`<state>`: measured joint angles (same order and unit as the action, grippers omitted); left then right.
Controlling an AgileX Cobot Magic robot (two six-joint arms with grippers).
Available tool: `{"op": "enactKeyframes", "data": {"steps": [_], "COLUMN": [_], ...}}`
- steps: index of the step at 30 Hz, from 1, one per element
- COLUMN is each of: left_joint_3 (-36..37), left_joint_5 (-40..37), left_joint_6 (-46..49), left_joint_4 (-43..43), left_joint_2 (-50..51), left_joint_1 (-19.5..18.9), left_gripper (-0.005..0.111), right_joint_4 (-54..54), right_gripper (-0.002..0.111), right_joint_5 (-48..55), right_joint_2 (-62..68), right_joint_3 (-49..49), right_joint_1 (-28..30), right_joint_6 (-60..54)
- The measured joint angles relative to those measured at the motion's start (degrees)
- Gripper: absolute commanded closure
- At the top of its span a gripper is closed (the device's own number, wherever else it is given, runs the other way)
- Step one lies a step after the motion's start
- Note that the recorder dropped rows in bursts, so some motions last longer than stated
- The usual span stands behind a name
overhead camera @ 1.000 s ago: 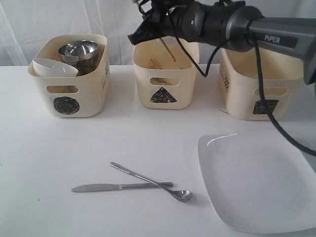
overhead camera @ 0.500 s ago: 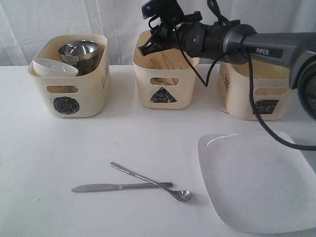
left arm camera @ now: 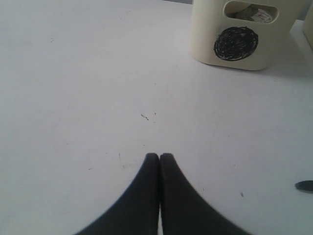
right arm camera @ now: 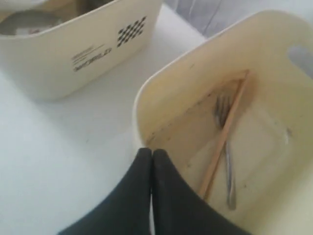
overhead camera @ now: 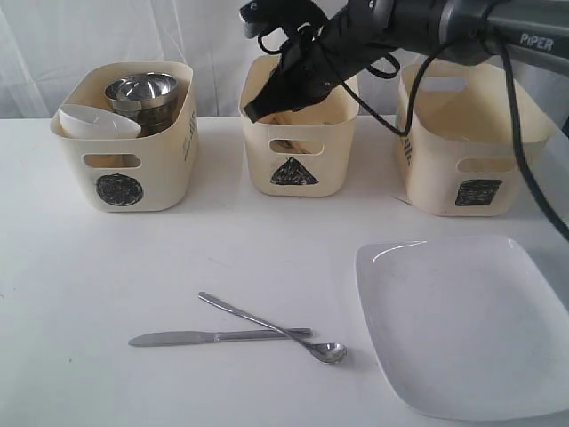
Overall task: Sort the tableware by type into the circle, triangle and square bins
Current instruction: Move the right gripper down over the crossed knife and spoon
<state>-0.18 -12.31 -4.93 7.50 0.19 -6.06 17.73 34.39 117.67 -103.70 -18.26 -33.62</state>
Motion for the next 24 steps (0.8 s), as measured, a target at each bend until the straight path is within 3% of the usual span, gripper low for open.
{"op": "enactKeyframes", "data": {"steps": [2, 5, 9, 12, 16, 24], "left_joint_3": [0.0, 0.0, 0.0, 0.0, 0.0, 0.0], "left_joint_5": [0.0, 0.0, 0.0, 0.0, 0.0, -0.8], "left_joint_6": [0.0, 0.0, 0.0, 0.0, 0.0, 0.0], "left_joint_4": [0.0, 0.1, 0.1, 0.1, 0.1, 0.4], "left_joint_2": [0.0, 0.0, 0.0, 0.0, 0.0, 0.0], "left_joint_1": [0.0, 0.0, 0.0, 0.0, 0.0, 0.0], "left_gripper": [0.107, 0.107, 0.107, 0.107, 0.107, 0.107], "right_joint_4": [-1.9, -8.8, -21.7, -22.9, -21.1, -17.7], "right_gripper": [0.108, 0.108, 0.108, 0.092, 0.065, 0.063], "right_joint_5": [6.7, 21.3, 25.7, 27.3, 33.4, 33.5], "right_joint_2": [-1.2, -1.9, -1.9, -1.9, -1.1, 2.7], "right_joint_3": [0.1, 2.2, 5.8, 7.7, 10.2, 14.3], "right_joint_1": [-1.3, -8.3, -18.5, -20.0, -20.0, -20.0], "right_joint_6": [0.0, 2.0, 15.8, 18.8, 14.1, 12.8]}}
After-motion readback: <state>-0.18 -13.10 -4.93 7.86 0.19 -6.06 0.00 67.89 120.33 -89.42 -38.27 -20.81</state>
